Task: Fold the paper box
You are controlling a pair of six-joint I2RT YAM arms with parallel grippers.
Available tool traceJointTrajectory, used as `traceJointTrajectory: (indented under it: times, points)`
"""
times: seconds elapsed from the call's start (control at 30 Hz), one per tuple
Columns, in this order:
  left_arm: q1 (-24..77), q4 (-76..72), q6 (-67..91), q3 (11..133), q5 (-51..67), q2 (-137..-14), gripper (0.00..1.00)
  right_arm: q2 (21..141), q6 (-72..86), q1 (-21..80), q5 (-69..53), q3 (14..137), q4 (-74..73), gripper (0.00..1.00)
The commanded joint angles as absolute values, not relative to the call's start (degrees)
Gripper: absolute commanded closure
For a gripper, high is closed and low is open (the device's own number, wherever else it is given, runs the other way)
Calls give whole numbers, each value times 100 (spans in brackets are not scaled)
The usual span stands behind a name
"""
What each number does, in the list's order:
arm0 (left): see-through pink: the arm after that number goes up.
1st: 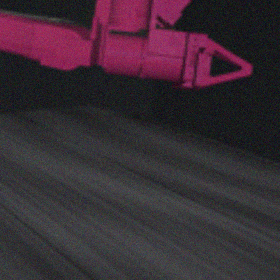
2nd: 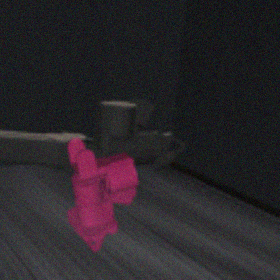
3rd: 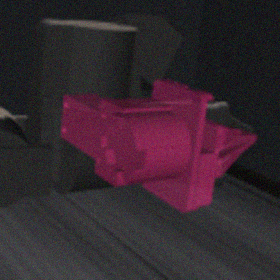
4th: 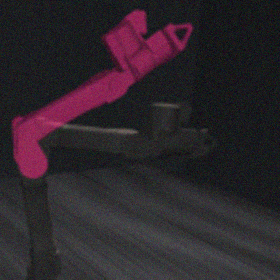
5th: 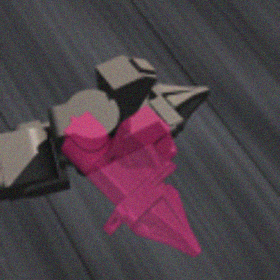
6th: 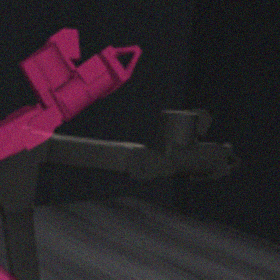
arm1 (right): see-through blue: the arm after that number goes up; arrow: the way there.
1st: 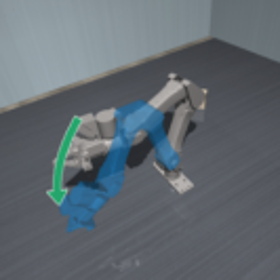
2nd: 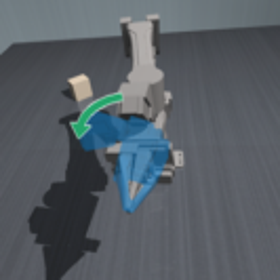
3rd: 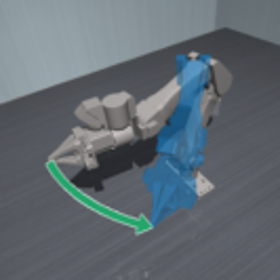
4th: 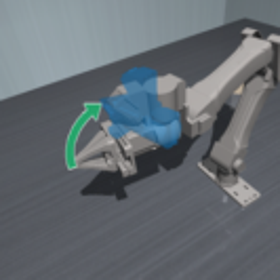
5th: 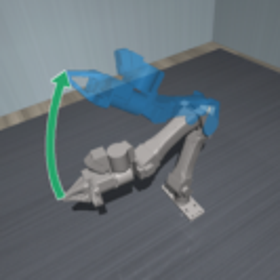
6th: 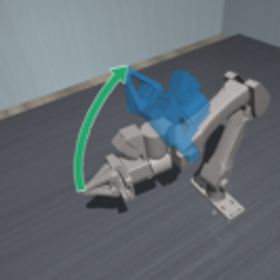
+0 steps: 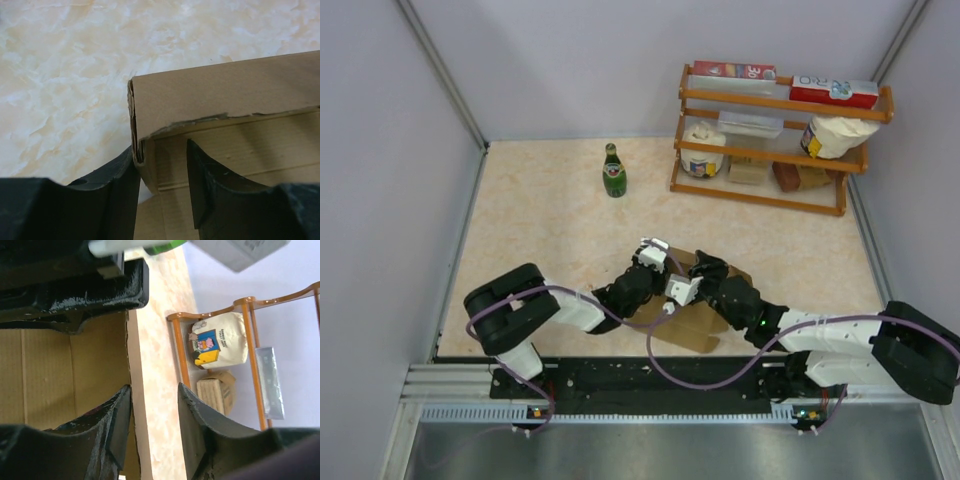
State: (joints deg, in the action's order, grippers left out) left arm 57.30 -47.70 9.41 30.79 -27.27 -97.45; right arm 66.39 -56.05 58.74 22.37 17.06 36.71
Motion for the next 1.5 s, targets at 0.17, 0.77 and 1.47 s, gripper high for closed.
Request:
traceJointTrajectory:
  times: [0.17, 0.77, 1.47]
  points:
    - [5818, -4114, 1485, 2497, -1714, -8377, 49, 5977, -4711, 5977, 1609, 1925, 3138, 54]
    - [5880, -3701, 1986, 1732, -334, -6902, 36, 4826, -3113, 5985, 299, 2188, 2241, 48]
    - [5880, -1380, 2865, 1336, -1283, -3577, 100, 6213, 993, 4948, 325, 3463, 1564, 100]
